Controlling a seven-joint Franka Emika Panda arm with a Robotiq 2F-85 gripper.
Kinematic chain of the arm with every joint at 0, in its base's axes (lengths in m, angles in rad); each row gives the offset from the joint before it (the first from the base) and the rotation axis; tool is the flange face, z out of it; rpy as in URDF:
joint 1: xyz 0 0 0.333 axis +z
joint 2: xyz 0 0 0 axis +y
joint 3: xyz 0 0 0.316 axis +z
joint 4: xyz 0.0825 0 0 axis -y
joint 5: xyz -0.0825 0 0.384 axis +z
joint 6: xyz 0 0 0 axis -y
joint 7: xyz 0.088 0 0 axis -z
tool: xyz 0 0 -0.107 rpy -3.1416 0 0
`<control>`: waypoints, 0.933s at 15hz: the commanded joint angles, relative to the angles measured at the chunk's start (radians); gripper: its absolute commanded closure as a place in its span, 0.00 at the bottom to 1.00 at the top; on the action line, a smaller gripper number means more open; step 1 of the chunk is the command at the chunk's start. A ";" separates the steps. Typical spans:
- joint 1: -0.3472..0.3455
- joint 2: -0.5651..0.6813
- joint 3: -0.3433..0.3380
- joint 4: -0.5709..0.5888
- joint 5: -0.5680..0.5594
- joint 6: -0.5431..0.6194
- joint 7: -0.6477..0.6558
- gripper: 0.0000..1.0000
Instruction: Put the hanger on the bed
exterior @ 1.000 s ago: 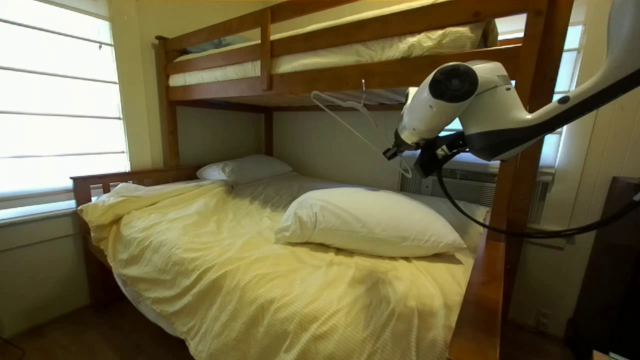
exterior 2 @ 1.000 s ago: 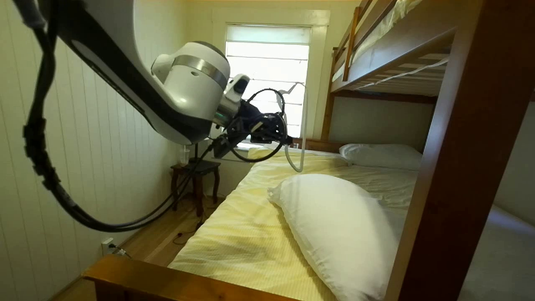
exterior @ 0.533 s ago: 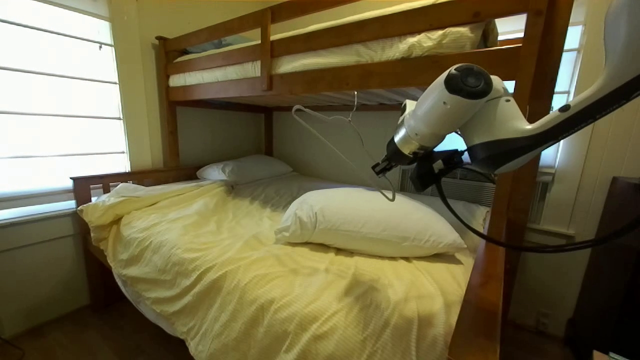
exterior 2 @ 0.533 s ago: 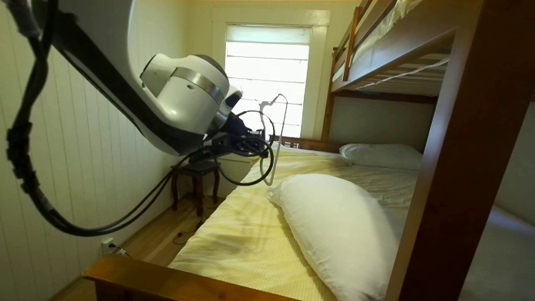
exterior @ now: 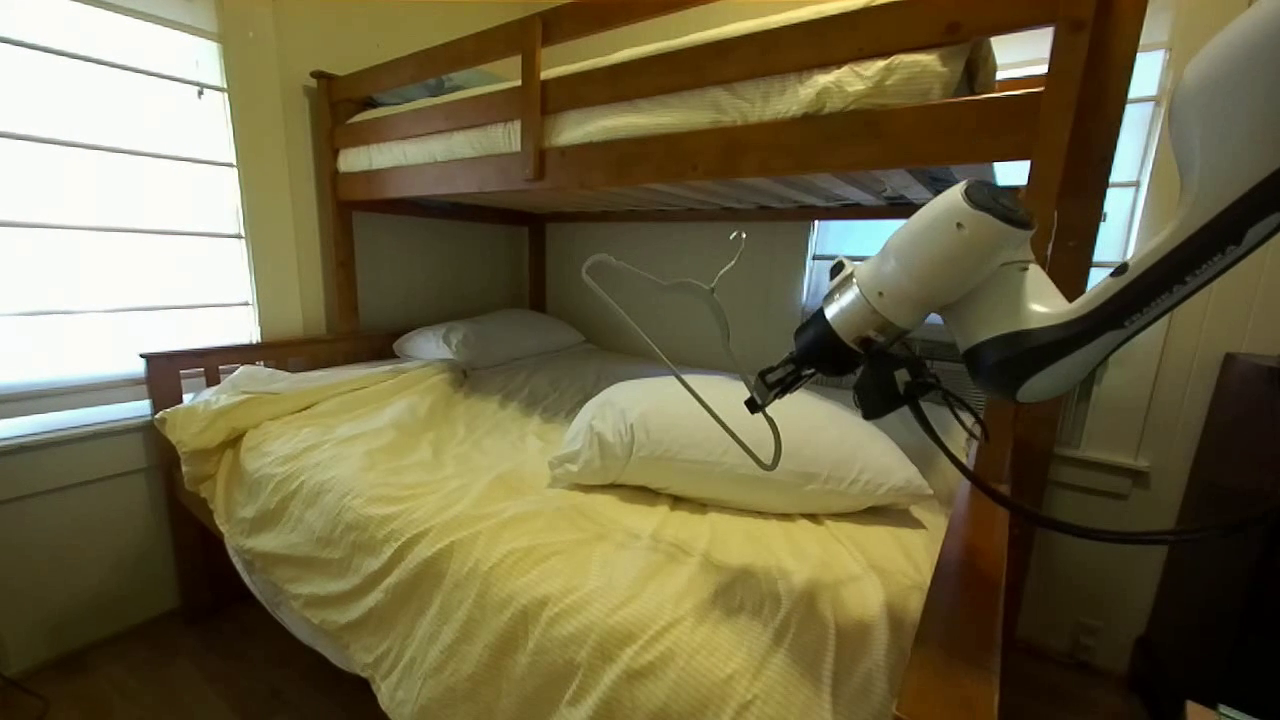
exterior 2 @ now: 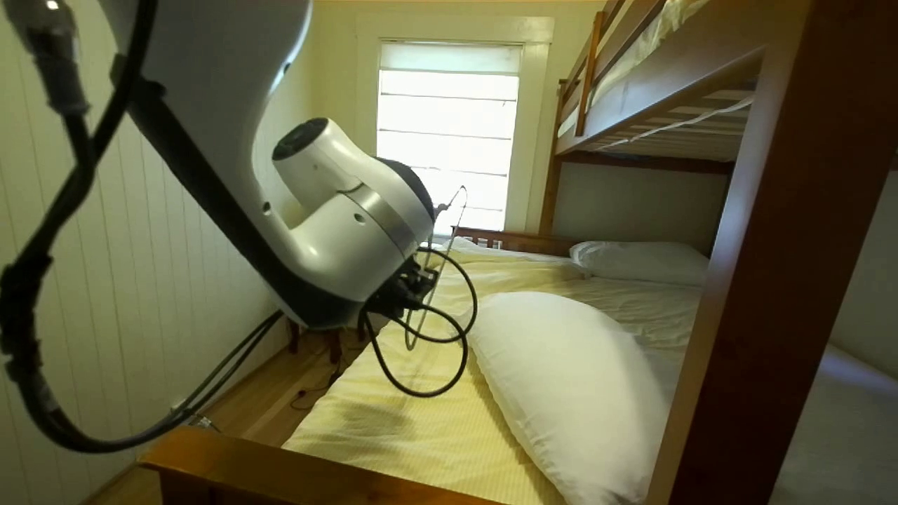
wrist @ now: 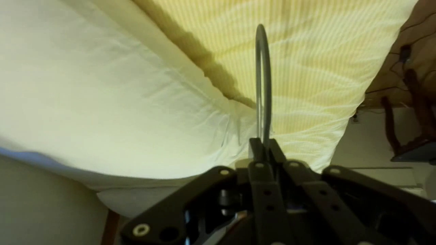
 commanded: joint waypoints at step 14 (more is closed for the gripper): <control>0.064 0.395 -0.132 0.051 0.223 0.229 -0.345 0.99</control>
